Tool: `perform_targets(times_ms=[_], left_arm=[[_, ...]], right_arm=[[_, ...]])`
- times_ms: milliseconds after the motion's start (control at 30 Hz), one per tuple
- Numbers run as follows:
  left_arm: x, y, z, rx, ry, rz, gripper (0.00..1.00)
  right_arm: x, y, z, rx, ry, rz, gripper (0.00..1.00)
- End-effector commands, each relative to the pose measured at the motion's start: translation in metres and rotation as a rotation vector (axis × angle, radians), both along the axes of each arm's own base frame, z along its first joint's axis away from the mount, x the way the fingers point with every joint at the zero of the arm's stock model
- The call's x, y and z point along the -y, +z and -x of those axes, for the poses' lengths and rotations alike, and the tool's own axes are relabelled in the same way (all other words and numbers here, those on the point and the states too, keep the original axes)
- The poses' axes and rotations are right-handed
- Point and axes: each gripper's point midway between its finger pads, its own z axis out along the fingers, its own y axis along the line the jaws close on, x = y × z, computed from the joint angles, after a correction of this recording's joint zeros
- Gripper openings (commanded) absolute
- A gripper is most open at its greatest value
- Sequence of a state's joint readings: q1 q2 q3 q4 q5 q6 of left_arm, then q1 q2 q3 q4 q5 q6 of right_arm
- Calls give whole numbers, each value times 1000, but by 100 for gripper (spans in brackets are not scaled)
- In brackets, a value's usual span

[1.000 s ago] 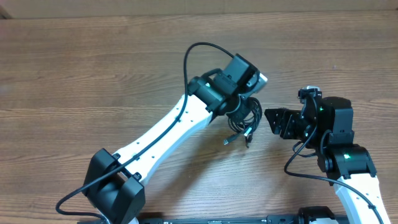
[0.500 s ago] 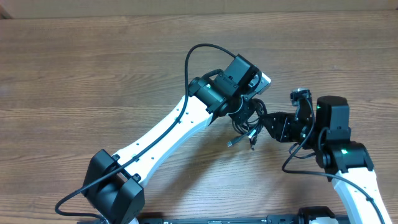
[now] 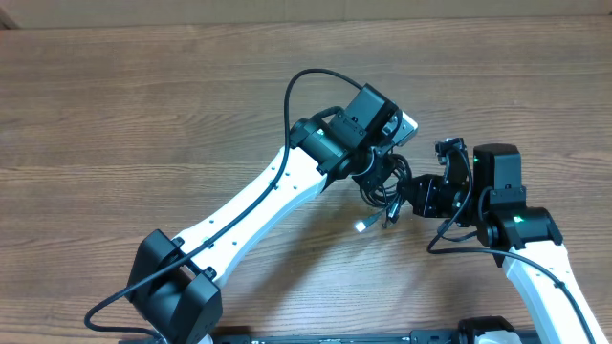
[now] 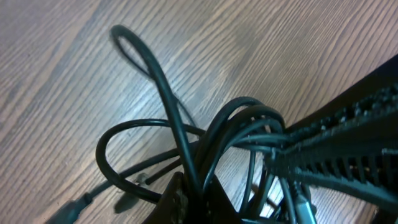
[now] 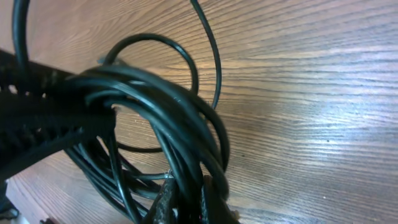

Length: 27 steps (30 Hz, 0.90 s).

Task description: Untangle cables

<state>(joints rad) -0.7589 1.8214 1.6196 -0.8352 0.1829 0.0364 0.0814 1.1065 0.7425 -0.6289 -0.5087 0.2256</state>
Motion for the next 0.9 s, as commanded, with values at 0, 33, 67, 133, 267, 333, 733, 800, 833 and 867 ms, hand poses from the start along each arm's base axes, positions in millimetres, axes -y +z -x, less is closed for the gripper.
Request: perform_targets(times_ms=[0, 33, 67, 133, 267, 333, 733, 800, 833, 867], left_arm=[[-24, 26, -22, 65, 78, 2, 4], [-32, 26, -29, 59, 112, 6, 4], [-38, 26, -35, 54, 140, 11, 4], [-49, 28, -46, 44, 180, 32, 4], [-54, 37, -61, 33, 193, 118, 4], [-57, 40, -69, 48, 205, 136, 4], [-116, 24, -77, -64, 357, 77, 4], [-118, 26, -79, -59, 361, 82, 4], [-118, 28, -79, -53, 361, 86, 4], [-117, 31, -80, -43, 359, 94, 4]], right_arm=[[15, 0, -7, -27, -110, 23, 4], [9, 3, -5, -26, -77, -14, 4], [-3, 10, 0, -10, -3, -67, 4], [-33, 32, 17, 73, 232, -201, 4], [-66, 81, 55, 203, 547, -483, 4], [-68, 88, 59, 218, 575, -519, 4], [20, 70, -26, 121, -46, -400, 4], [45, 53, -31, 54, -200, -351, 4], [53, 45, -30, 24, -250, -327, 4], [60, 36, -28, -11, -292, -303, 5]])
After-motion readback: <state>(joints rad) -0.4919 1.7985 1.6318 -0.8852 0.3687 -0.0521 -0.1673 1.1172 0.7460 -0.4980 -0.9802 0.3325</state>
